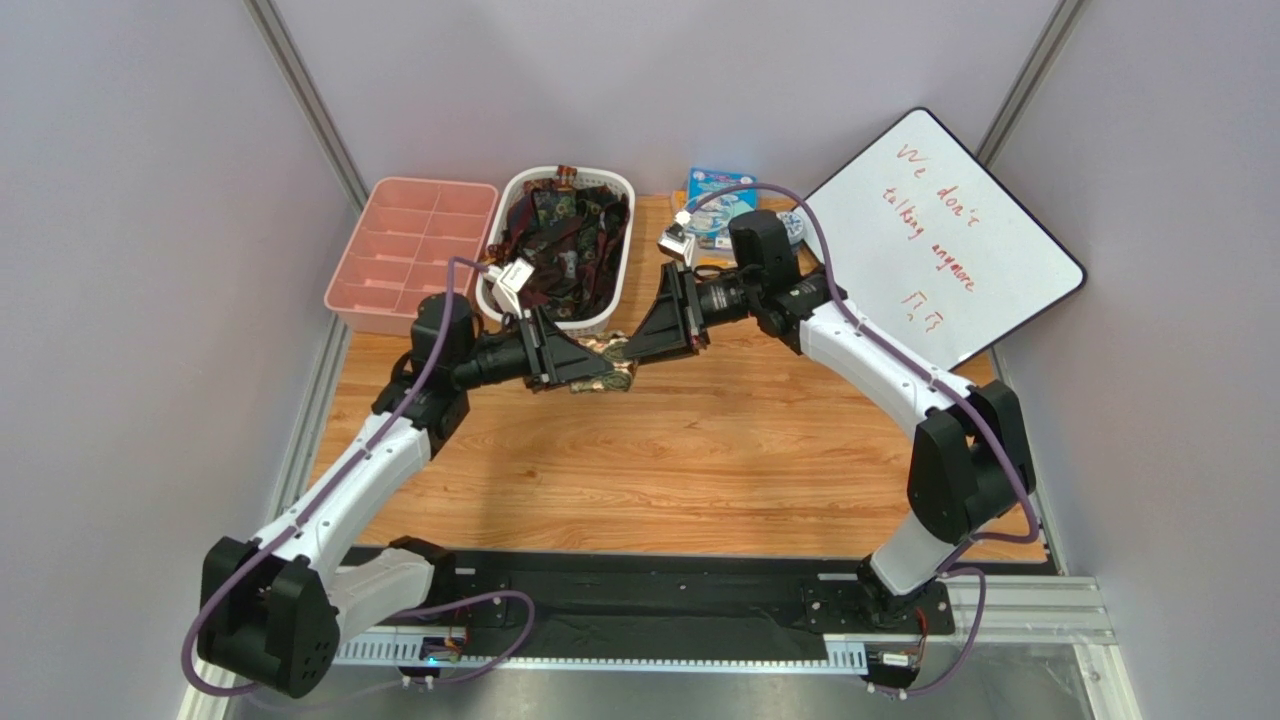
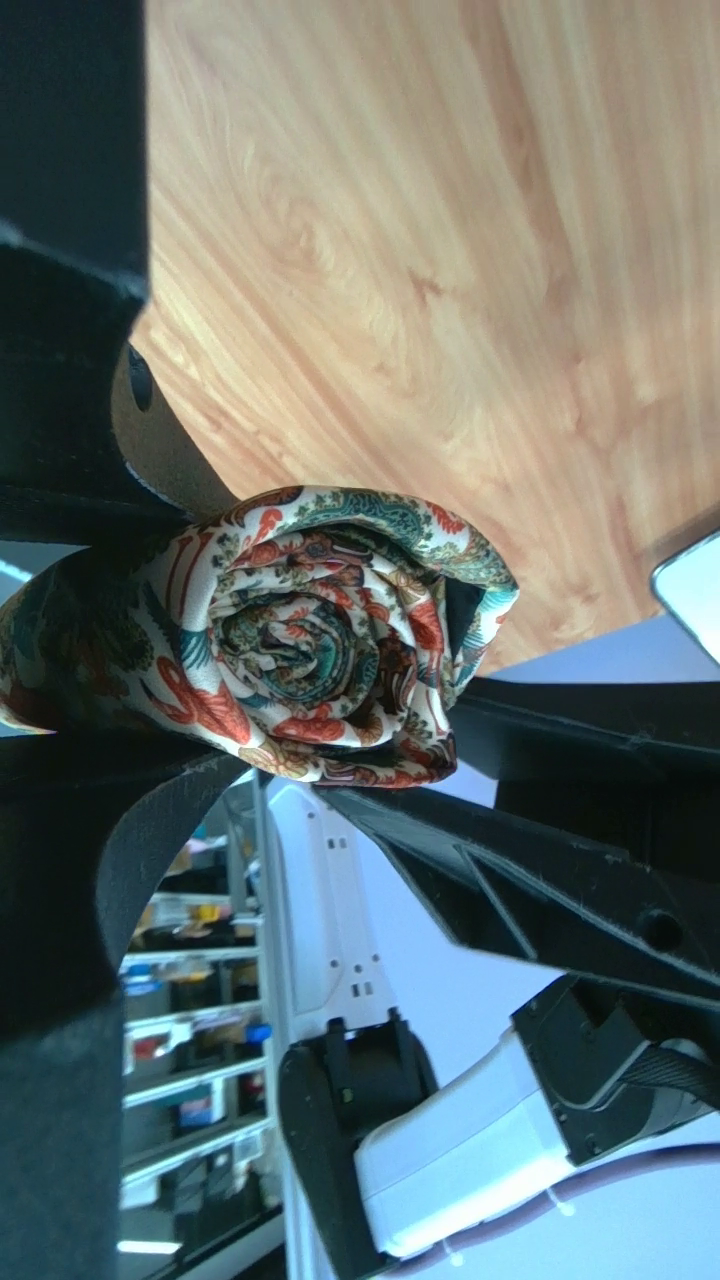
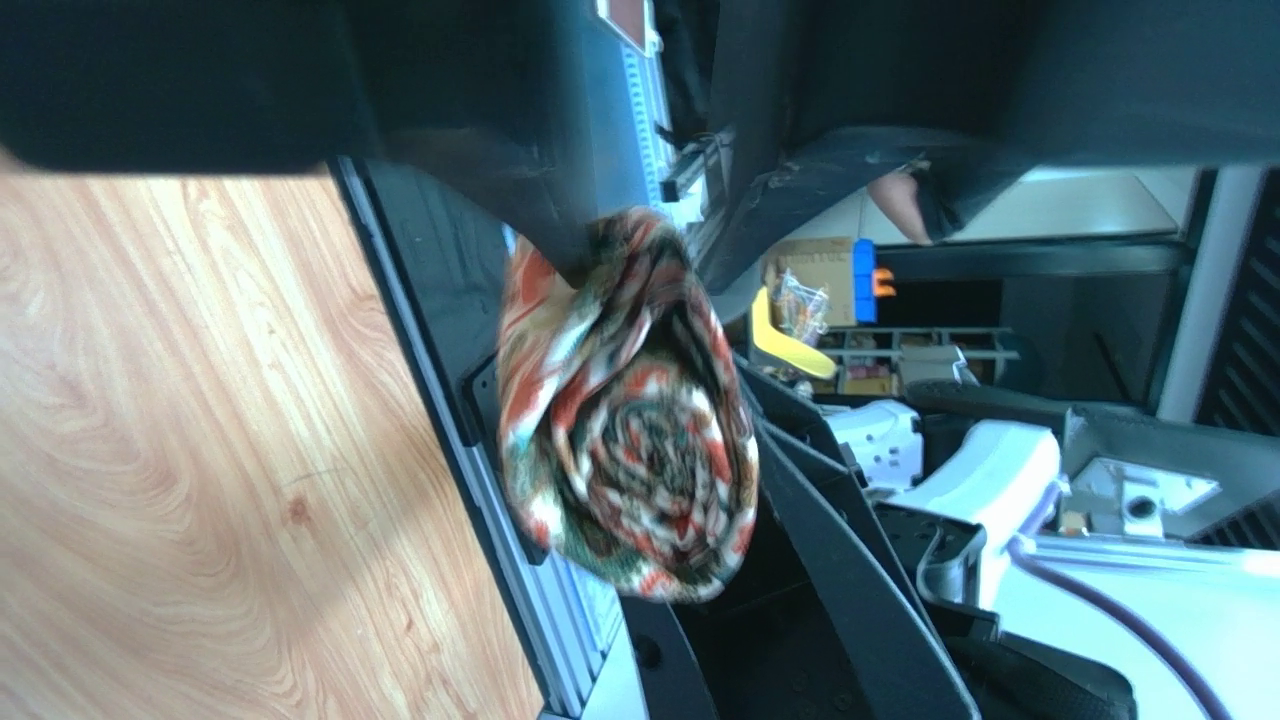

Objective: Roll the ties
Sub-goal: Move the storage box to the corner of the board.

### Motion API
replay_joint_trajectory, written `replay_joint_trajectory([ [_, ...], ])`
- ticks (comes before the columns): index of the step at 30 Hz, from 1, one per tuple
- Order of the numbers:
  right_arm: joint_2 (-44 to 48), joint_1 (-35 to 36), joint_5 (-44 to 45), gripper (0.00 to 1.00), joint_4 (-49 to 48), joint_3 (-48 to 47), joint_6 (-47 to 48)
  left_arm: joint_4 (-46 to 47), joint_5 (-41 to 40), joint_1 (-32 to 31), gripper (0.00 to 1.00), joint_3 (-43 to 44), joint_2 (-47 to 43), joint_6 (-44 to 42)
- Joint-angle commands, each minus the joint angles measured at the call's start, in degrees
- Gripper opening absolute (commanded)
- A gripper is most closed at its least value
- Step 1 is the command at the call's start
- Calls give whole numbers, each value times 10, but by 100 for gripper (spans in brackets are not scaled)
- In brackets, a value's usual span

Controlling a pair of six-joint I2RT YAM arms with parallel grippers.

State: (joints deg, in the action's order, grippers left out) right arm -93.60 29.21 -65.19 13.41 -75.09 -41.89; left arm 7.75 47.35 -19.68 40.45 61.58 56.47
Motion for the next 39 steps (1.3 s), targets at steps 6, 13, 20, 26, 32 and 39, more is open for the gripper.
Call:
replay_joint_trajectory([
  [6,-7,-30,33,96,72,-63,37,-263,12,159,0,125,-23,-183],
  [13,-10,-64,45,100,109,-68,69,-436,-20,290,0,291,69,-450],
  [20,-13,-65,40,100,141,-74,96,-641,-178,317,0,532,246,-896],
  [26,-13,-65,38,100,145,-65,98,-559,-232,329,0,502,275,-1177],
  [32,-19,-66,30,100,146,-59,96,-522,-200,343,0,517,352,-1356],
  [39,-16,-71,29,100,148,-47,97,-493,-184,344,0,507,426,-1484],
])
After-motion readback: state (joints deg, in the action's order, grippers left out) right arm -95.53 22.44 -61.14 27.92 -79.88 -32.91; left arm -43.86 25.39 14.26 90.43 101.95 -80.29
